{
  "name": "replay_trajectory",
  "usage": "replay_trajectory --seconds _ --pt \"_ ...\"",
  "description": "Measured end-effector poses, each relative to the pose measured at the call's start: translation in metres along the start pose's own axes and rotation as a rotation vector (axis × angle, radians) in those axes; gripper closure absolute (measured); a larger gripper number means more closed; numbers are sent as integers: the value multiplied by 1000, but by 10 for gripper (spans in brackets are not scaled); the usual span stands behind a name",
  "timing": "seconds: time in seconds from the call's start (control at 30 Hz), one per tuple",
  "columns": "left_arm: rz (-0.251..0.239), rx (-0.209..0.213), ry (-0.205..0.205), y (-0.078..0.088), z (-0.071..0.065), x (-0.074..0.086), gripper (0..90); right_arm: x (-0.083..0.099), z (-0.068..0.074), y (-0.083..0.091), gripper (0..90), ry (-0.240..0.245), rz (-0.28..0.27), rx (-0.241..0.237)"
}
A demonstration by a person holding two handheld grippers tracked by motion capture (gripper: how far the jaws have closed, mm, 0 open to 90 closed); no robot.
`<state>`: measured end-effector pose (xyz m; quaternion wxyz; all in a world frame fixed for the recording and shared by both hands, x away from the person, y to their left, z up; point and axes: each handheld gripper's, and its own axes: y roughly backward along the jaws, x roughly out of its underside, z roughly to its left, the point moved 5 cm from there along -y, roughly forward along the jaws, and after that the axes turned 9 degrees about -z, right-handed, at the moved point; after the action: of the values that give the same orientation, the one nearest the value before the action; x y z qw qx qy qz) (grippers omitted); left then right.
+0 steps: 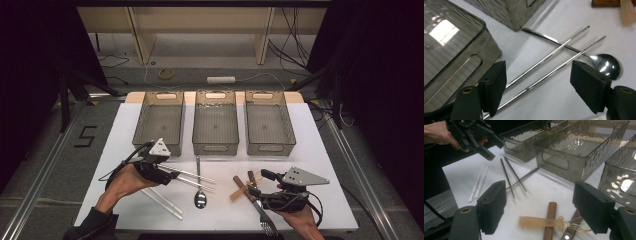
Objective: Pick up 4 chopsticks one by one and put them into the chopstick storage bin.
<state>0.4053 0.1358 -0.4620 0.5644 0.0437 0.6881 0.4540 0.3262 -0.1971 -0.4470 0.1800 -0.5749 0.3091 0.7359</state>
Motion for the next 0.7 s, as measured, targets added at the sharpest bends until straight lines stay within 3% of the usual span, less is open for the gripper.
replay_trajectory --seconds 0.27,0.7 --pt "89 46 -51 -13 7 4 347 1 -1 0 281 -1 4 -4" --pt "183 110 -111 -23 12 11 454 1 0 -1 282 -3 11 -9"
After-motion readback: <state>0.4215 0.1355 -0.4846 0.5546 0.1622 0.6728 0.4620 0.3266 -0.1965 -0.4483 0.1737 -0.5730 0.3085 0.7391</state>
